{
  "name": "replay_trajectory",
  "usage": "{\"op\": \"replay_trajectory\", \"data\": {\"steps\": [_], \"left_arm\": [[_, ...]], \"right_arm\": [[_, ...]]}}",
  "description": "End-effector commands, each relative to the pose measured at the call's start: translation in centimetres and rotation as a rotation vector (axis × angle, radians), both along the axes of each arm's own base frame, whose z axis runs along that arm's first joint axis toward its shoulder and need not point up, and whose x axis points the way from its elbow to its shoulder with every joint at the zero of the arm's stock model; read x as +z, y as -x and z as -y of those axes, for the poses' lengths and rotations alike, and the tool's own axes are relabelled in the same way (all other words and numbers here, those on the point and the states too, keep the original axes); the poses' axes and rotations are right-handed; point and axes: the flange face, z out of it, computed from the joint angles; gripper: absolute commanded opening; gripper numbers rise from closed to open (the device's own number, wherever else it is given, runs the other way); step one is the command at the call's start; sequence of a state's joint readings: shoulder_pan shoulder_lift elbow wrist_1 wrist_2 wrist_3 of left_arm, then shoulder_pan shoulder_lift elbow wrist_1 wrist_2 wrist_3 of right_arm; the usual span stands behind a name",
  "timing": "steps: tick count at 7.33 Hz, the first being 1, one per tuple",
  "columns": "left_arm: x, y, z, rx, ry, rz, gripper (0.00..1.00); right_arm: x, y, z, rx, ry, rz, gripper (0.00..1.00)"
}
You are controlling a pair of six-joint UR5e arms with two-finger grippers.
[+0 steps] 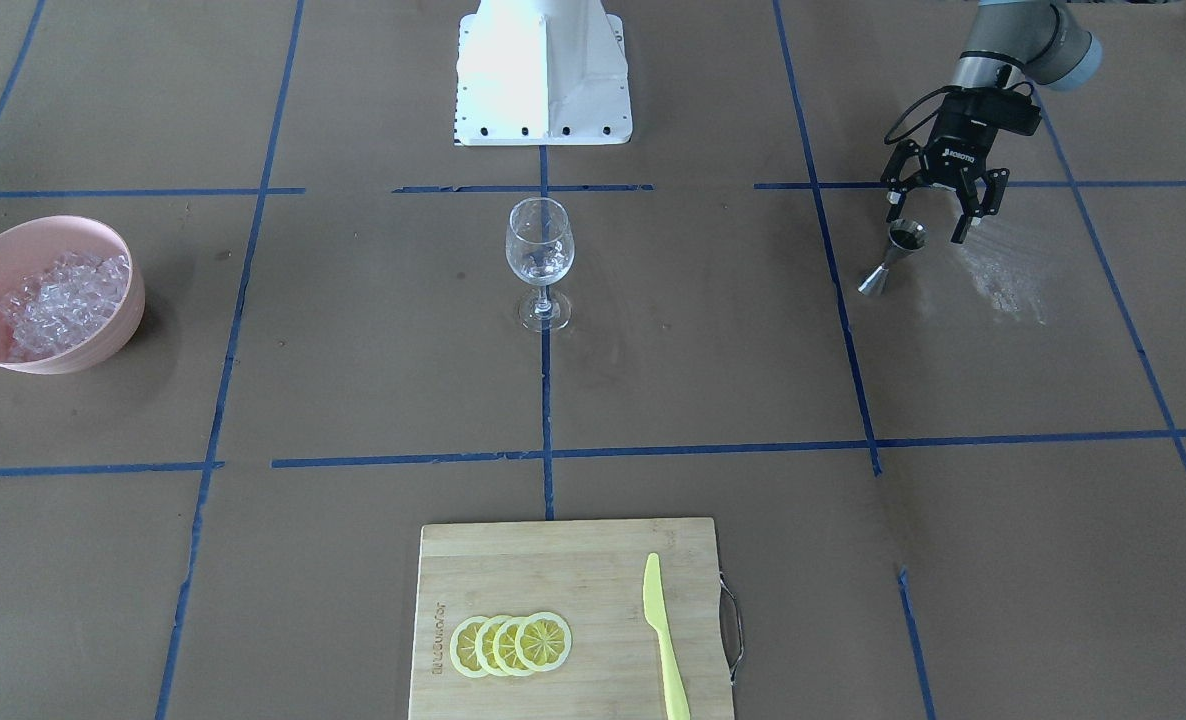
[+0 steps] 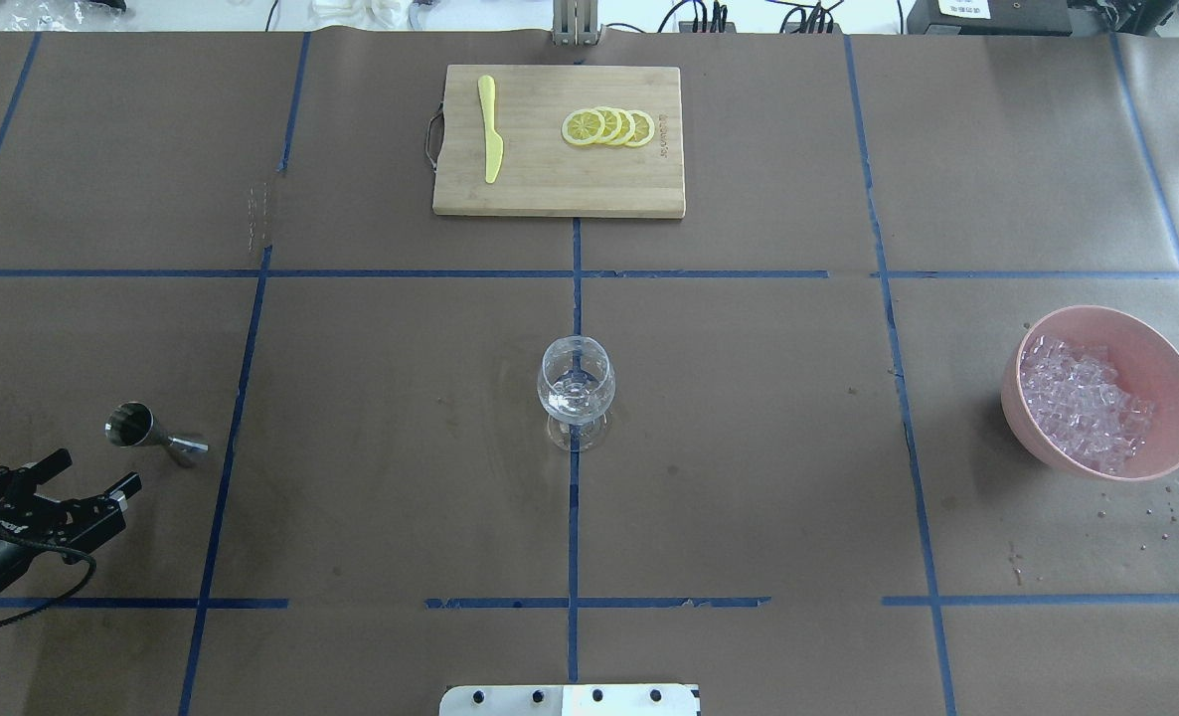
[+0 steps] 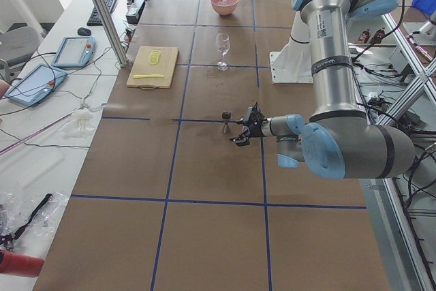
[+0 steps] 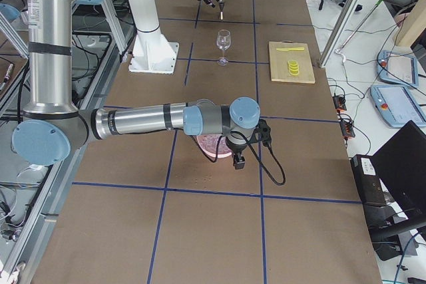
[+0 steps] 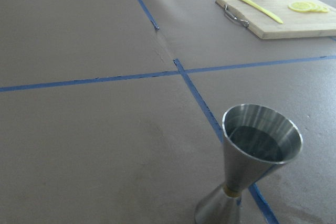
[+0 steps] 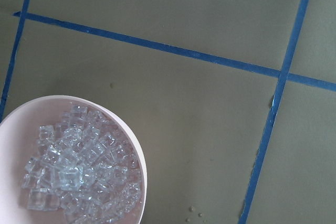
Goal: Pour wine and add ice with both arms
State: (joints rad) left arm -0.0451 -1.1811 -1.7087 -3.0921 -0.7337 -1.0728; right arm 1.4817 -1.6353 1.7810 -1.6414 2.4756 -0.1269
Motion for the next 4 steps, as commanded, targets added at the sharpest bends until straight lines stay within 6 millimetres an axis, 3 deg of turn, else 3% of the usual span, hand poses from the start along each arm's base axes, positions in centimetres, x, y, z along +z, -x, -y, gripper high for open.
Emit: {"op": "replay_trajectory", "data": {"steps": [1,4], "left_arm": [[-2.0,-4.1,-1.0,-0.071,-0.048,0.024,0.99],[-2.4,-8.2,-0.9,-0.153,-0.08,0.055,0.99]], "right_arm": [[0.0,0.0,0.0,0.001,0.001,0.0,1.0],[0.1,0.0,0.0,0.001,0.002,0.0,1.0]]}}
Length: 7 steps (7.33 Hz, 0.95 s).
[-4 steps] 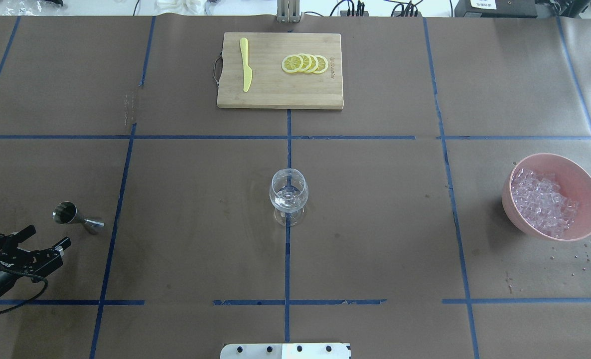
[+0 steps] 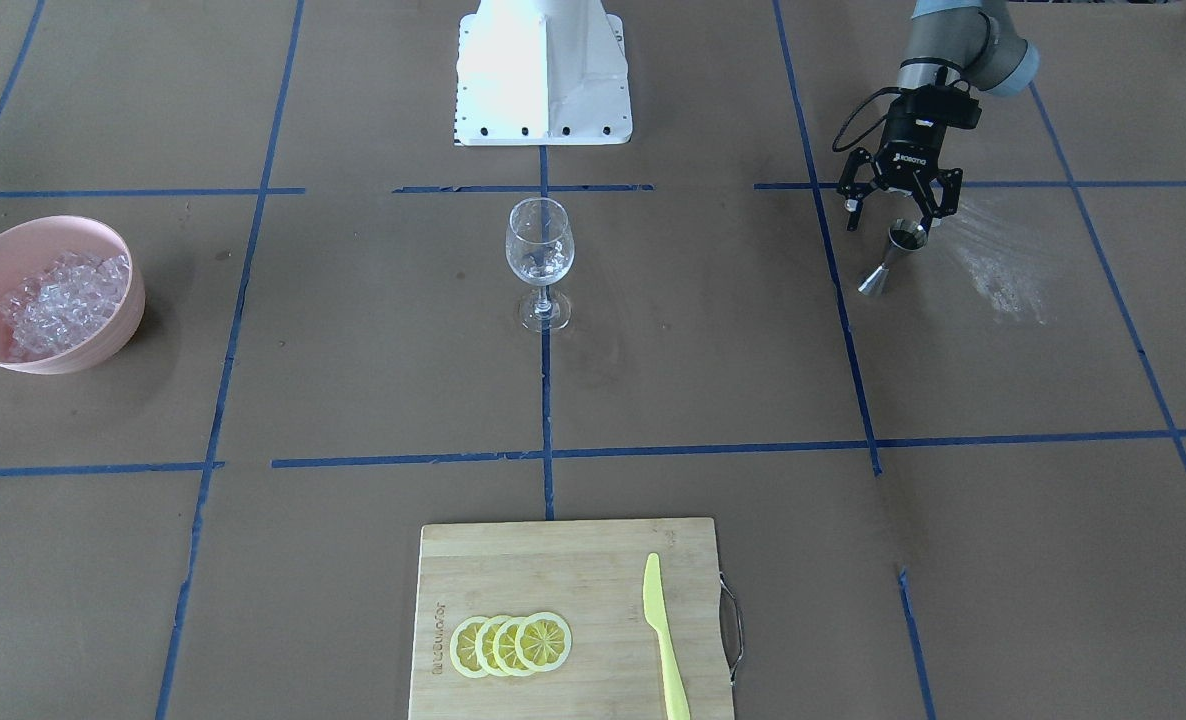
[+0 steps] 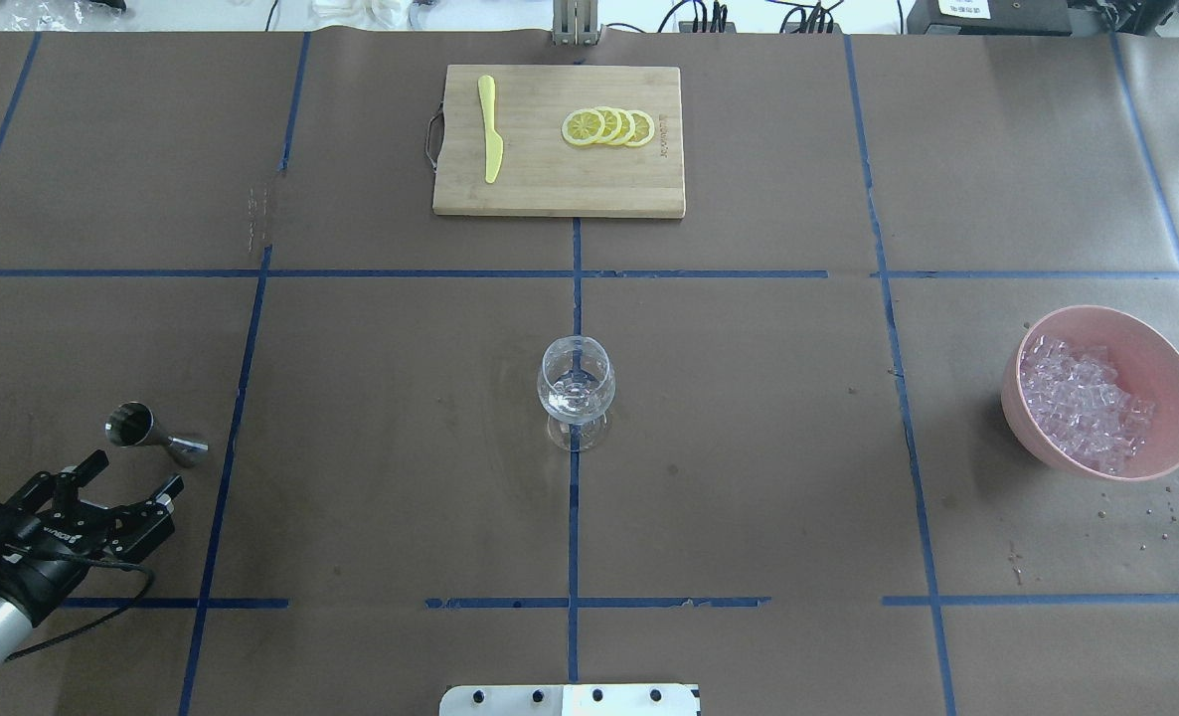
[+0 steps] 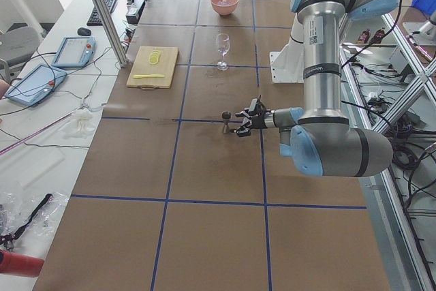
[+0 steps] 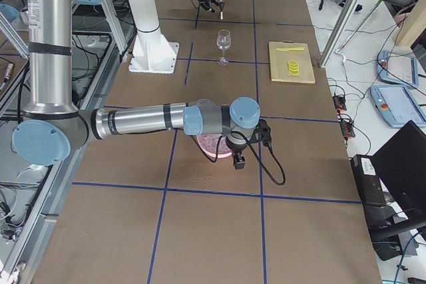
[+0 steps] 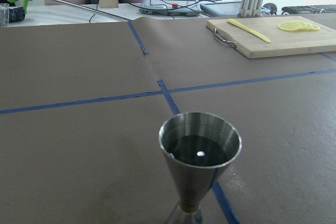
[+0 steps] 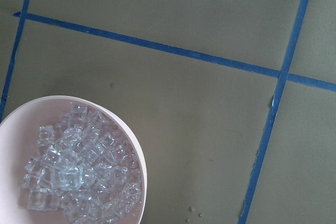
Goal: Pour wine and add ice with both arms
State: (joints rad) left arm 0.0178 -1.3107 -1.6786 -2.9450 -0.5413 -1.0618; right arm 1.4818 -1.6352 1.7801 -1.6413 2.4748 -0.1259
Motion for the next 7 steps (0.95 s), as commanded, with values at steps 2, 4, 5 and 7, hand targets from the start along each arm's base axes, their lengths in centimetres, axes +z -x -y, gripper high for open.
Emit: {"op": "replay_trajectory", "data": {"steps": [2,4,5,7], "left_arm": [[-0.3,-1.8,0.4,-0.111,-0.037,-0.014,0.99],[0.8,-2.7,0.4,-0.131,-0.042,-0.004,0.99],[1.1,-3.1,0.5,-0.14,-0.045,-0.001,0.99],[1.2,-2.9,0.8,-0.159,-0.025,-0.043,0.99]], "right_arm": [[-0.1,0.0,0.1,0.001,-0.001,0.0,1.0],[-0.2,0.0,0.1,0.001,-0.003,0.0,1.0],[-0.2,0.0,0.1,0.001,-0.002,0.001,1.0],[-0.3,0.0,0.3,0.002,-0.004,0.002,1.0]]}}
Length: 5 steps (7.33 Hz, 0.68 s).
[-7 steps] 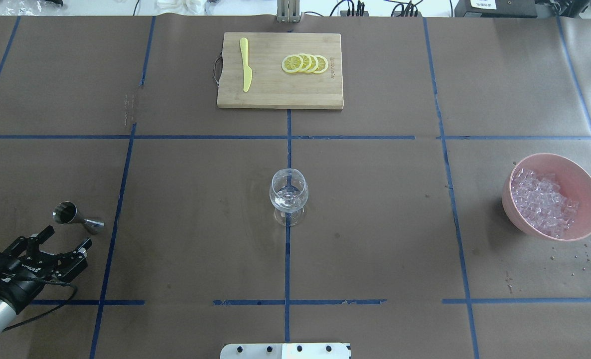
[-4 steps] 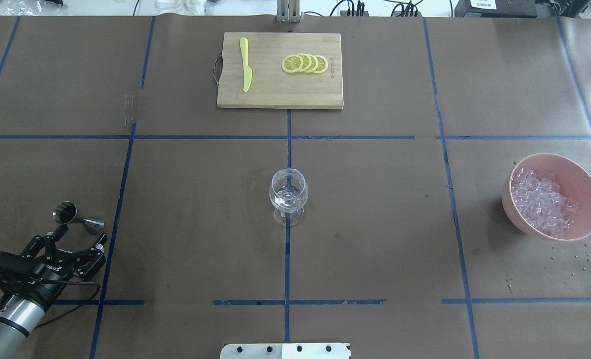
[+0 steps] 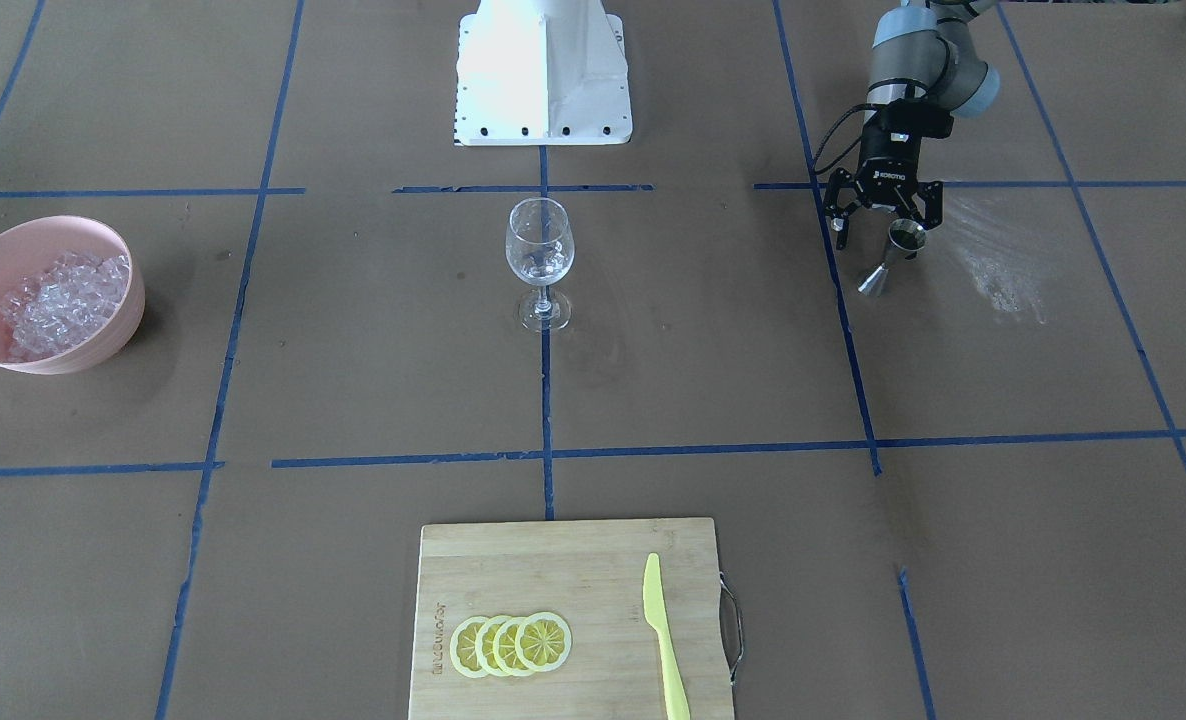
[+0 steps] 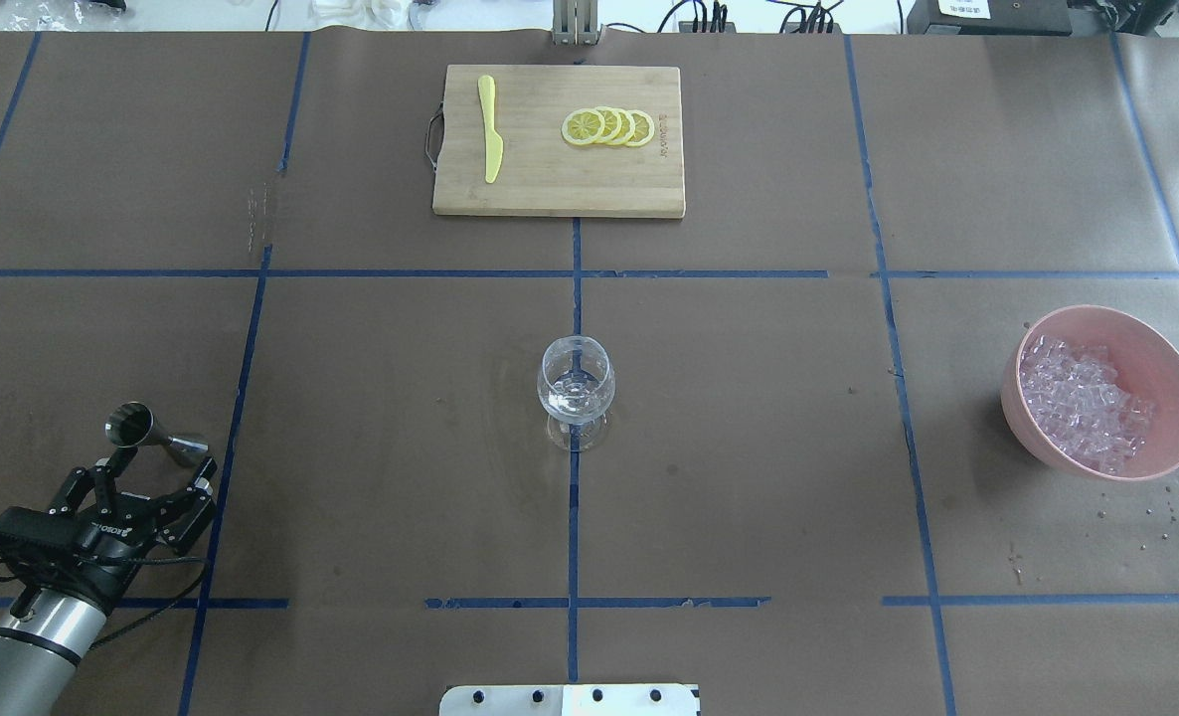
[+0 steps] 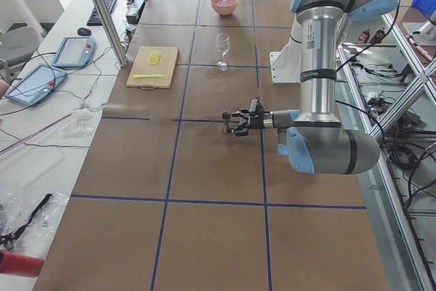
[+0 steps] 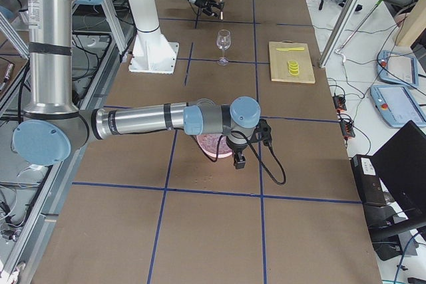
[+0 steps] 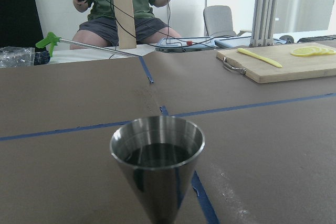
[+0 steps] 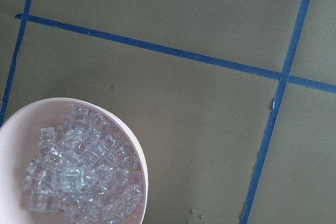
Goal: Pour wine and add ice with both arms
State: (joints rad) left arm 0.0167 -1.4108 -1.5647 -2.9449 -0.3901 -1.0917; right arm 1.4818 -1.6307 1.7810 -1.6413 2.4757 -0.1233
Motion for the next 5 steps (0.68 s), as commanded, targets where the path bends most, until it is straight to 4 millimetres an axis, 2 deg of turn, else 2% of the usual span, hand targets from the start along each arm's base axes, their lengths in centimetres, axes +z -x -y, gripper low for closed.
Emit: {"op": "replay_trajectory", "data": {"steps": [1,4,5], "left_arm": [[0.3,0.2,0.5,-0.022,0.018,-0.04,0.99],[0.3,1.2,2.2,-0.064,0.014,-0.029,0.96],[1.2,1.0,2.2,-0.064,0.014,-0.009,0.93]], "right_arm": [[-0.5,0.0,0.4,0.0,-0.01,0.0,1.0],[-0.7,0.0,0.4,0.001,-0.014,0.0,1.0],[-0.8,0.0,0.4,0.001,-0.015,0.0,1.0]]}}
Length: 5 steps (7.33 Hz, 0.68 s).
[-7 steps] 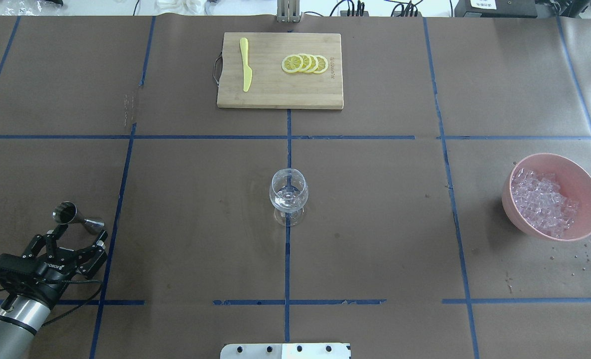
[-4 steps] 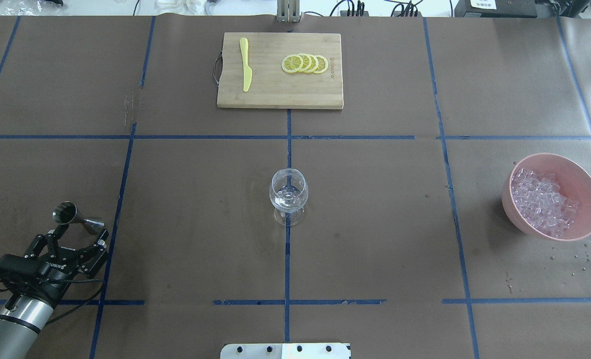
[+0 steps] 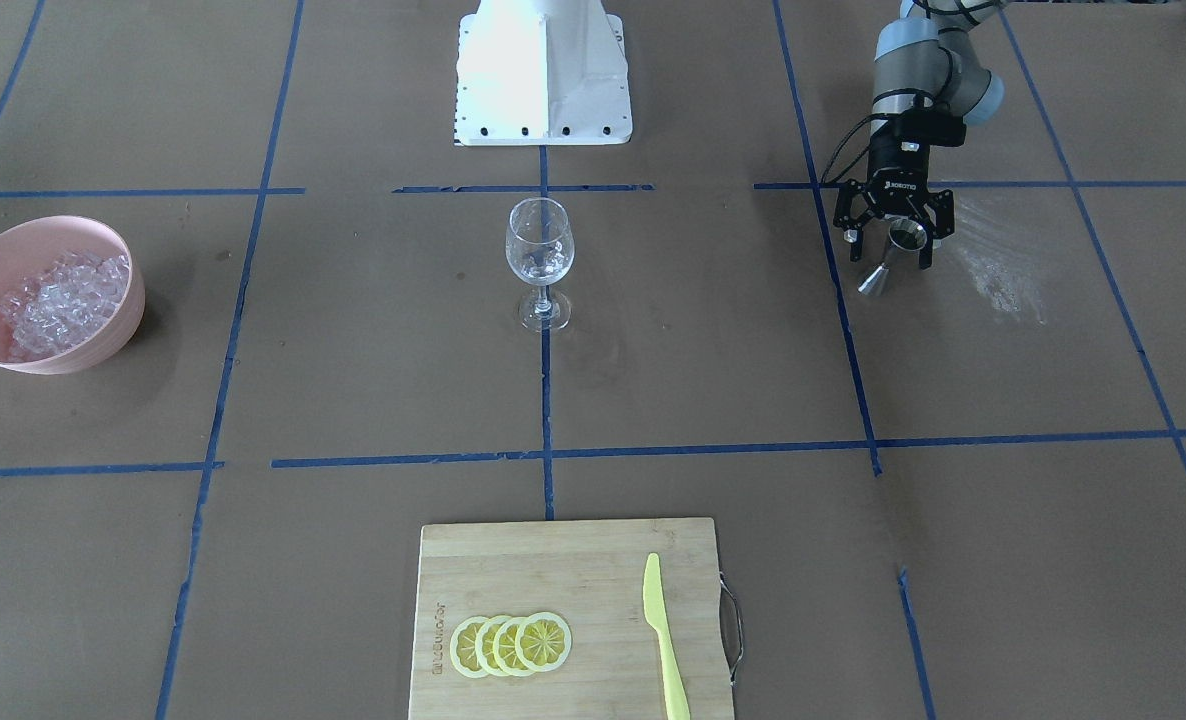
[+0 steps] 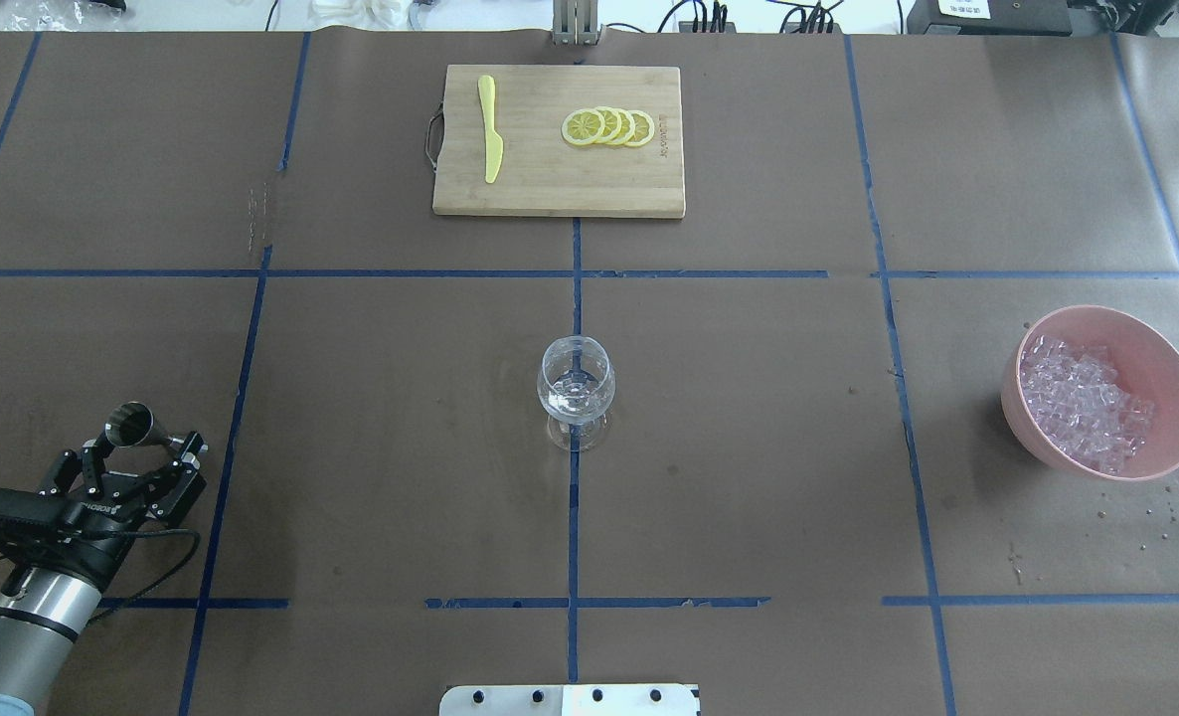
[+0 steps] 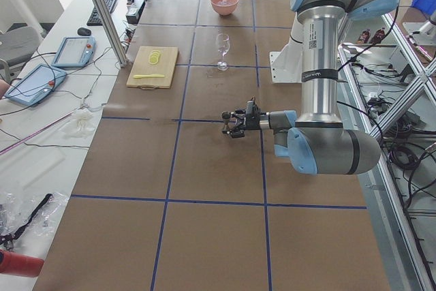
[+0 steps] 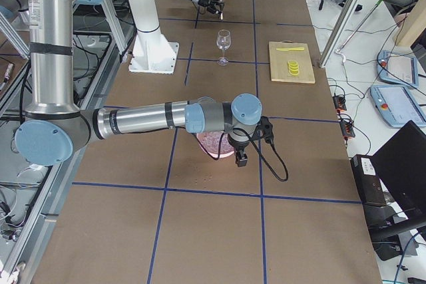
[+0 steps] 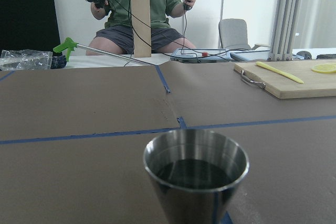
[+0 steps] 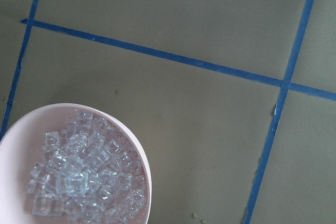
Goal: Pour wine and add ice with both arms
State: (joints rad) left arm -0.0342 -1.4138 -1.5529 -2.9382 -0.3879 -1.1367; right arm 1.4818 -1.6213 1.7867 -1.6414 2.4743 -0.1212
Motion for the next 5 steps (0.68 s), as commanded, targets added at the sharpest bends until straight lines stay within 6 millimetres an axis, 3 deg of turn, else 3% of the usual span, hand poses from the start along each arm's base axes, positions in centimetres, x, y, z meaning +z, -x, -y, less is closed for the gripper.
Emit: {"op": "replay_trajectory", "data": {"steps": [1,2,3,5], "left_arm": [[0.39,-1.05,0.27,-0.005,-0.002,0.011,0.89],[0.37,-1.39,0.28,-0.006,-0.003,0.014,0.82],[0.05,-1.7,0.29,-0.004,-0.003,0.006,0.67],[0.14,-1.46,0.34,-0.004,-0.002,0.005,0.28]], "right_arm": [[-0.16,0.0,0.05,0.007,0.005,0.0,1.0],[-0.31,0.02,0.18,0.018,0.017,0.002,1.0],[-0.32,0.03,0.18,0.02,0.019,0.002,1.0],[-0.32,0.03,0.18,0.02,0.019,0.002,1.0]]}}
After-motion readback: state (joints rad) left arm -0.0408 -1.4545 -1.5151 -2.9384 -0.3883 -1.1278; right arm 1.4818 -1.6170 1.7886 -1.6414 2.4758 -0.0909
